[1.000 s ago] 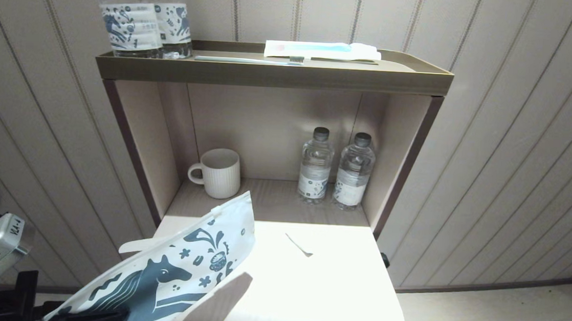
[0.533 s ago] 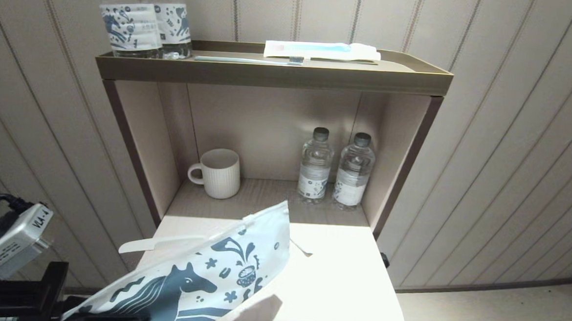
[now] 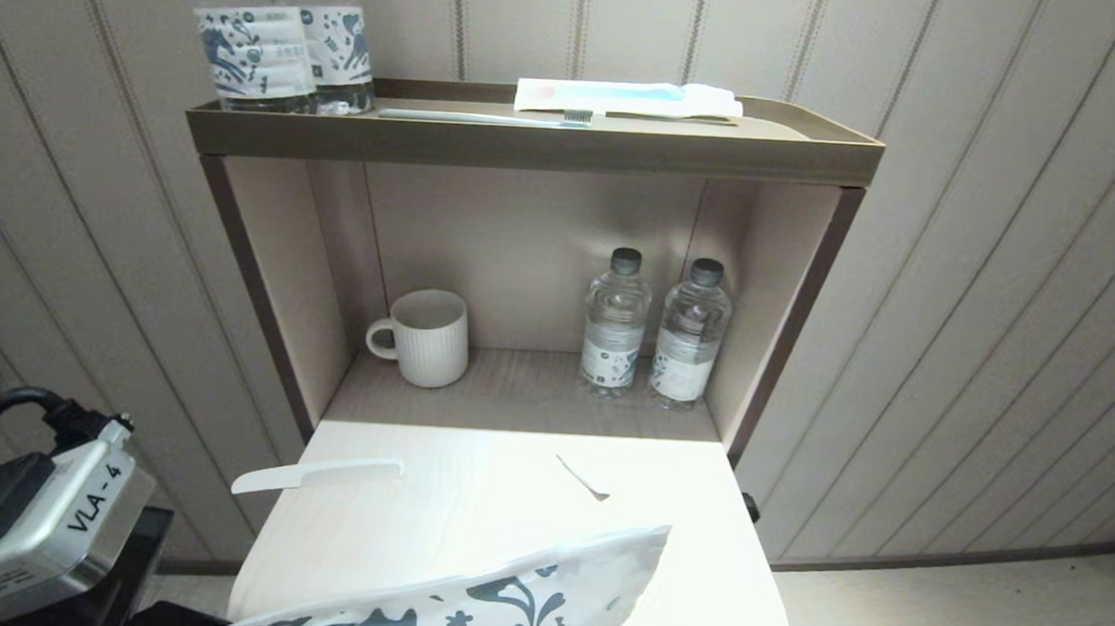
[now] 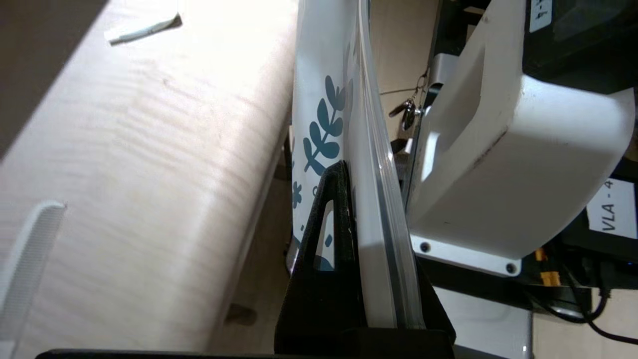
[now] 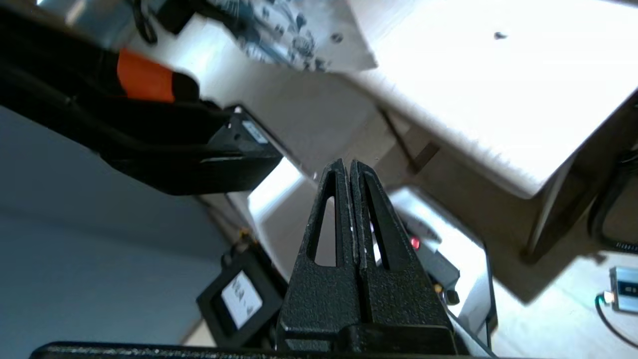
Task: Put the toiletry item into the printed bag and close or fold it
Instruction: Hand it to the other hand
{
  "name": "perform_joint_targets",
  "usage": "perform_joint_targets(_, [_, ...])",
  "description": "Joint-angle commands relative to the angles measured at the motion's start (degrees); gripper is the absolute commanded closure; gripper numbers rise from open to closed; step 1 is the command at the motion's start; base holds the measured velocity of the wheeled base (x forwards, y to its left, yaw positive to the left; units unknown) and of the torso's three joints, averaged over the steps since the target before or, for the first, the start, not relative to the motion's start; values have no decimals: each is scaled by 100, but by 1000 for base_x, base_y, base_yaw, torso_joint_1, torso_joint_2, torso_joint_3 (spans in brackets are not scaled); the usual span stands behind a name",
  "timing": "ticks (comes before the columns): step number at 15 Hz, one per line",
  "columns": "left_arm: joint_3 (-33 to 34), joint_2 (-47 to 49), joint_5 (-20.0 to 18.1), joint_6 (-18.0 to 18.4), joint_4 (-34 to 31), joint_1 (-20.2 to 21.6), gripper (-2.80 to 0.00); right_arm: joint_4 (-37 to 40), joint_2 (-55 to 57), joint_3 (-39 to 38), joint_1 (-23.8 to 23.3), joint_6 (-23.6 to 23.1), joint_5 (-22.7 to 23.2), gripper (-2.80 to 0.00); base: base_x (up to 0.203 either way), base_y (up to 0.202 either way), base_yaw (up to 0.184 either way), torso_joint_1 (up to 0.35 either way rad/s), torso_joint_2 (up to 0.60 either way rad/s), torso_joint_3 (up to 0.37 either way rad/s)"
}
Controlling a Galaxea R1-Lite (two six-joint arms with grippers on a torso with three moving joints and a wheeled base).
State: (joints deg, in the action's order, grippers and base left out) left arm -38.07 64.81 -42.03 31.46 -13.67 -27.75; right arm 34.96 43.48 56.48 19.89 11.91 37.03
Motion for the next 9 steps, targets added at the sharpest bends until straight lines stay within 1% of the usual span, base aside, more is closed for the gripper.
perform_joint_targets(1, [-333, 474, -12, 68, -5, -168, 0, 282, 1452, 476, 548, -460, -232, 0, 0, 0, 0, 0, 0, 0])
perform_joint_targets(3, [-658, 917, 1, 165, 7, -330, 0, 421, 2200, 823, 731, -1137, -859, 0, 0, 0, 0, 0, 0, 0])
perform_joint_targets(4, [-811, 1125, 15, 267, 11, -414, 0, 423, 2511, 1054, 771, -1571, -1290, 0, 0, 0, 0, 0, 0, 0])
perform_joint_targets(5, [-949, 1339, 42, 367, 18, -501, 0, 315, 2701, 1286, 832, -2094, -1580, 0, 0, 0, 0, 0, 0, 0])
perform_joint_targets(6, [-1074, 1489, 101, 456, 20, -594, 0, 140, 2719, 1335, 948, -2258, -1651, 0, 0, 0, 0, 0, 0, 0])
perform_joint_targets(9, [-1216, 1741, 780, 928, -7, -883, 0, -126, 2745, 1192, 1509, -2500, -1664, 0, 0, 0, 0, 0, 0, 0])
